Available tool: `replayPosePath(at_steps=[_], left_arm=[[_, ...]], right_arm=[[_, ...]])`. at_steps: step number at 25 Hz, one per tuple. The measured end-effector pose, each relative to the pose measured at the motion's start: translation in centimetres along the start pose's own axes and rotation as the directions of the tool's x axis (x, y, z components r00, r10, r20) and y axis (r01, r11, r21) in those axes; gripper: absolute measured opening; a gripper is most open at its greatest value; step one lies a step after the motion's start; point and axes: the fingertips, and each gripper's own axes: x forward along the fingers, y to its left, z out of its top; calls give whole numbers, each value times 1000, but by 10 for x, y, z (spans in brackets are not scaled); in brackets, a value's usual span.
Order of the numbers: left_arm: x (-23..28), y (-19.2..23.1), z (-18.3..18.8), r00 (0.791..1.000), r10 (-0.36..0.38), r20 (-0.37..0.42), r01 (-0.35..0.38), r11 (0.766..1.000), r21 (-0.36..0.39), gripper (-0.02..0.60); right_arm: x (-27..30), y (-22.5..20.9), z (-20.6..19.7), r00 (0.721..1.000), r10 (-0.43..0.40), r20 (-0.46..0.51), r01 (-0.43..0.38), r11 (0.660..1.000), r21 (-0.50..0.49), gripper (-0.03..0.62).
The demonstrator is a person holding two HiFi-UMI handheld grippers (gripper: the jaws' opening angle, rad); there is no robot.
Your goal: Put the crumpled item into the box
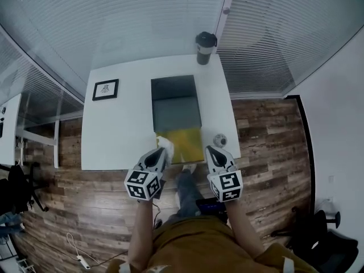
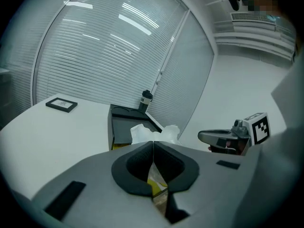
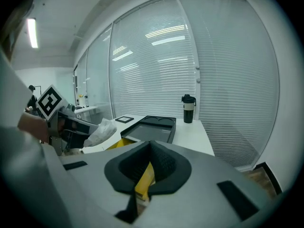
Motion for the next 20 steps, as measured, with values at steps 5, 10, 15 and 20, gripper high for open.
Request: replayPosePath(at_steps=[5, 10, 15, 20], left_arm=[[12, 0, -10, 999, -12, -46, 13, 1000, 28, 28], [27, -2, -16, 996, -29, -84, 33, 998, 47, 28], [41, 0, -23, 988, -31, -150, 47, 994, 103, 28], [58, -2, -32, 979, -37, -202, 67, 987, 146, 28]], right_arm=[[8, -1, -10, 1000, 0, -25, 0, 1000, 15, 12], [11, -3, -17, 999, -8, -40, 9, 1000, 25, 12], [16, -9, -23, 998, -13, -55, 15, 999, 36, 12], [26, -19, -33, 996, -12, -86, 16, 999, 50, 12]])
